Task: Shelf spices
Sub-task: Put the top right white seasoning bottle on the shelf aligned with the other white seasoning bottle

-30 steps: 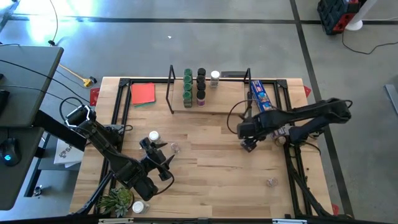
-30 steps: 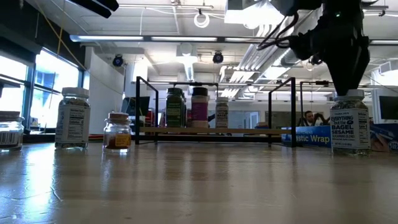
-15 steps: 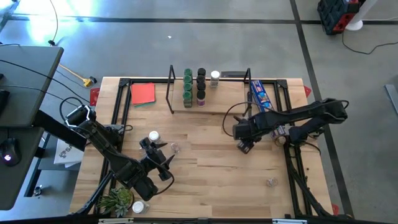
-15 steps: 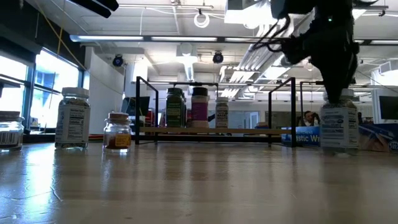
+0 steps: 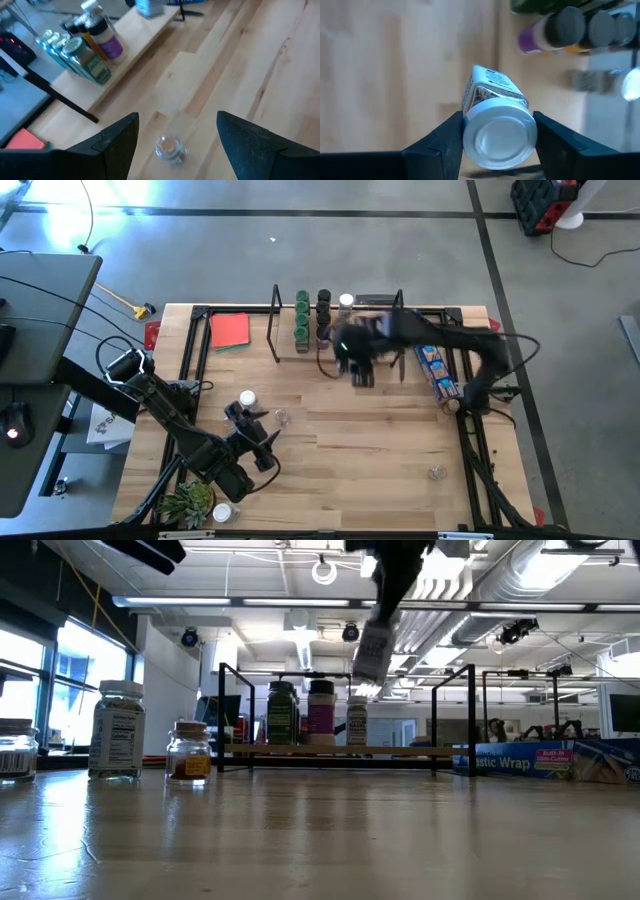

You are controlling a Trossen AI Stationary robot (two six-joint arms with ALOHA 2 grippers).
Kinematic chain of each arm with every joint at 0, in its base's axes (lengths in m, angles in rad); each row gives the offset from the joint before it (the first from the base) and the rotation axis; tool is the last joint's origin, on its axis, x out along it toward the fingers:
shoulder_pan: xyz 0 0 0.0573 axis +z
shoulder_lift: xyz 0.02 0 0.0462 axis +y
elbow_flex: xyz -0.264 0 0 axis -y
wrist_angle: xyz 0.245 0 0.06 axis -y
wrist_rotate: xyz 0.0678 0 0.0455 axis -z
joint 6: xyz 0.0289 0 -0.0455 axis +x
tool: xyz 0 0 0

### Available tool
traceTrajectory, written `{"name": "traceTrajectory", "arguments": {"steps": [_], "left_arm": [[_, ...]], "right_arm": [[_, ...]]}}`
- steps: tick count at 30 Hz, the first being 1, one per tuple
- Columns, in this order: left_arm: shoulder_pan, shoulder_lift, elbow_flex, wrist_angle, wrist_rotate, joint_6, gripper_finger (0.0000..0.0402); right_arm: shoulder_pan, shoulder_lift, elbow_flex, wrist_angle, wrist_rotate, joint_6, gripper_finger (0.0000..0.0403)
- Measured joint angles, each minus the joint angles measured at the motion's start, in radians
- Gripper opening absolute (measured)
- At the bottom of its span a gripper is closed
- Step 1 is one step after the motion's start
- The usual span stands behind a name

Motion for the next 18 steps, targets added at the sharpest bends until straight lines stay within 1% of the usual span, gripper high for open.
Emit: {"name": "traceTrajectory", "arguments": {"steps": [3,7,12,18], "left_arm": [[-0.002,0.000,0.000,0.000,0.005,-0.006,0.0262],[-0.004,0.000,0.000,0.003,0.006,-0.006,0.0262],[-0.004,0.000,0.000,0.002,0.006,-0.013,0.0262],[-0.004,0.000,0.000,0.002,0.006,-0.005,0.0262]], "right_arm": [[-0.088,0.110,0.113,-0.049,-0.037,-0.166,0.0190],[-0.170,0.226,0.201,-0.059,-0.075,-0.285,0.0190],[-0.219,0.301,0.230,-0.062,-0.077,-0.364,0.0190],[-0.239,0.337,0.231,-0.060,-0.054,-0.380,0.0191]]}}
